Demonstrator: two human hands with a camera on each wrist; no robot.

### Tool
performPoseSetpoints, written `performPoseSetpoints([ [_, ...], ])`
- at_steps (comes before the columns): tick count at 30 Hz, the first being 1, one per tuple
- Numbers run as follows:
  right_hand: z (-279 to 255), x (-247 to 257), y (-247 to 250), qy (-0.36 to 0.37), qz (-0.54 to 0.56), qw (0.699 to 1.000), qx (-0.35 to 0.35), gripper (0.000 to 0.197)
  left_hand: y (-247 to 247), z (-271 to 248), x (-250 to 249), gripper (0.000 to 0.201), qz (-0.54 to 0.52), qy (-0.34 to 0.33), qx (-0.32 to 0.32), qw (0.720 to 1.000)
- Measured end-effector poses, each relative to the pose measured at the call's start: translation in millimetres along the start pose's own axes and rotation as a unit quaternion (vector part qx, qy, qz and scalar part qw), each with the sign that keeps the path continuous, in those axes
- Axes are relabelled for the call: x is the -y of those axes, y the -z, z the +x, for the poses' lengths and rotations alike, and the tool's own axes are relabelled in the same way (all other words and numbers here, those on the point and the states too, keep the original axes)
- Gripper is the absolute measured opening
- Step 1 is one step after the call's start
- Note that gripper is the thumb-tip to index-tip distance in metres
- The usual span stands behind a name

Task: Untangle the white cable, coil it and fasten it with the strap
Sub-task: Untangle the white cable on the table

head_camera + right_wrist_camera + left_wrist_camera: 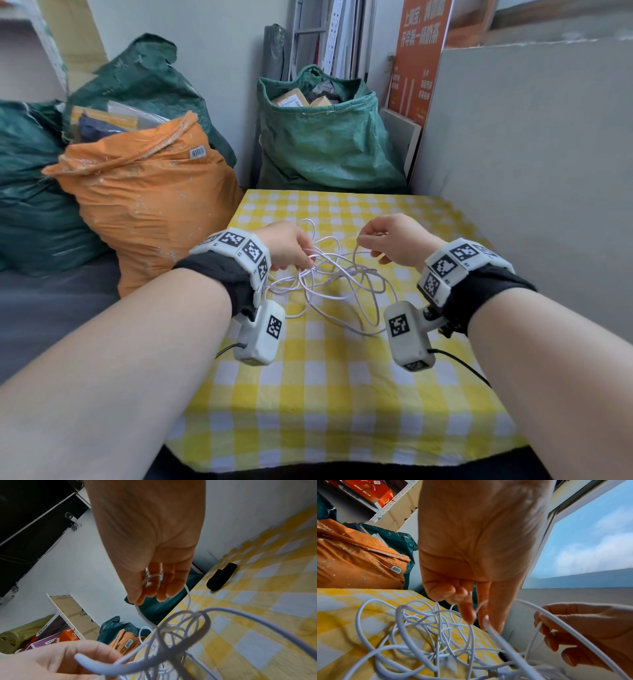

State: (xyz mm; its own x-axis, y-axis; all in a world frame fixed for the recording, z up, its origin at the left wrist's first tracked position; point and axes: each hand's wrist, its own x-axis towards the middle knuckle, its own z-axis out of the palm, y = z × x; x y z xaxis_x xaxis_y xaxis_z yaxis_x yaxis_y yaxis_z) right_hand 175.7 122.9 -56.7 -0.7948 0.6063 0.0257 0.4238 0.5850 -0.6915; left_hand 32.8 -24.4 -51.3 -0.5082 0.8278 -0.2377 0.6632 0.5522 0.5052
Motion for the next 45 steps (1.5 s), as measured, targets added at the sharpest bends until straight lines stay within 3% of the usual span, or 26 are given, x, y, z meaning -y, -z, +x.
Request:
performPoseSetpoints([
  [3, 0.6, -1.6, -2.3, 0.014, -0.008, 1.0, 0.012, 0.011, -2.5, 2.5, -4.9, 0.05, 0.029, -0.022, 0.003, 0.999],
  [5, 2.0, -1.7, -3.6, 0.023, -0.006, 1.0, 0.018, 0.011, -6.8, 5.1, -11.1, 0.056, -0.009, -0.051, -0.019, 0.998],
  [8, 3.6, 0.0, -4.6, 0.041, 0.015, 0.999, 0.022, 0.012, -15.5, 6.6, -23.3, 0.042, -0.099, -0.074, 0.001, 0.992],
  [10, 4.4, 2.0, -3.0, 0.048, 0.052, 0.997, 0.023, 0.012, -21.0, 8.7, -32.0, 0.034, -0.097, -0.07, 0.031, 0.992],
  [13, 5.7, 3.3, 0.8, 0.049, 0.123, 0.991, 0.028, 0.013, -28.3, 15.5, -36.2, 0.033, -0.104, -0.04, 0.071, 0.991],
  [17, 7.5, 2.3, 5.5, 0.051, 0.194, 0.98, 0.015, 0.02, -31.3, 18.2, -30.5, 0.03, -0.219, -0.029, 0.064, 0.973],
  [20, 7.7, 1.2, 6.7, 0.038, 0.235, 0.971, 0.005, 0.019, -31.8, 20.9, -28.8, 0.019, -0.149, -0.07, 0.055, 0.985],
  [24, 8.2, 2.8, 3.6, 0.029, 0.275, 0.961, -0.029, 0.019, -36.7, 25.9, -25.6, 0.02, -0.077, -0.113, -0.047, 0.99],
  [27, 11.6, 0.7, 2.1, 0.031, 0.223, 0.969, -0.1, 0.01, -35.7, 27.7, -28.6, 0.02, -0.084, -0.144, -0.131, 0.977],
  [29, 13.6, -4.2, 0.1, 0.037, 0.153, 0.977, -0.144, 0.04, -31.5, 28.3, -30.1, 0.02, -0.127, -0.139, -0.166, 0.968],
  [31, 12.4, -5.7, -3.8, 0.043, 0.11, 0.978, -0.175, 0.052, -27.8, 29.1, -30.0, 0.022, -0.203, -0.125, -0.169, 0.956],
  [33, 8.3, -3.2, -8.5, 0.037, 0.116, 0.982, -0.145, 0.034, -24.7, 26.3, -30.7, 0.026, -0.277, -0.108, -0.15, 0.943],
  [38, -3.9, 8.7, -17.3, -0.041, 0.167, 0.981, 0.09, 0.017, -23.0, 20.6, -26.5, 0.026, -0.325, -0.089, -0.135, 0.932],
  [40, -4.5, 9.4, -20.0, -0.053, 0.133, 0.984, 0.109, 0.015, -24.5, 21.1, -23.4, 0.027, -0.342, -0.085, -0.143, 0.925],
  [45, -3.8, 1.9, -26.1, -0.064, 0.111, 0.99, 0.06, 0.014, -19.5, 26.5, -9.7, 0.03, -0.372, -0.057, -0.212, 0.902],
])
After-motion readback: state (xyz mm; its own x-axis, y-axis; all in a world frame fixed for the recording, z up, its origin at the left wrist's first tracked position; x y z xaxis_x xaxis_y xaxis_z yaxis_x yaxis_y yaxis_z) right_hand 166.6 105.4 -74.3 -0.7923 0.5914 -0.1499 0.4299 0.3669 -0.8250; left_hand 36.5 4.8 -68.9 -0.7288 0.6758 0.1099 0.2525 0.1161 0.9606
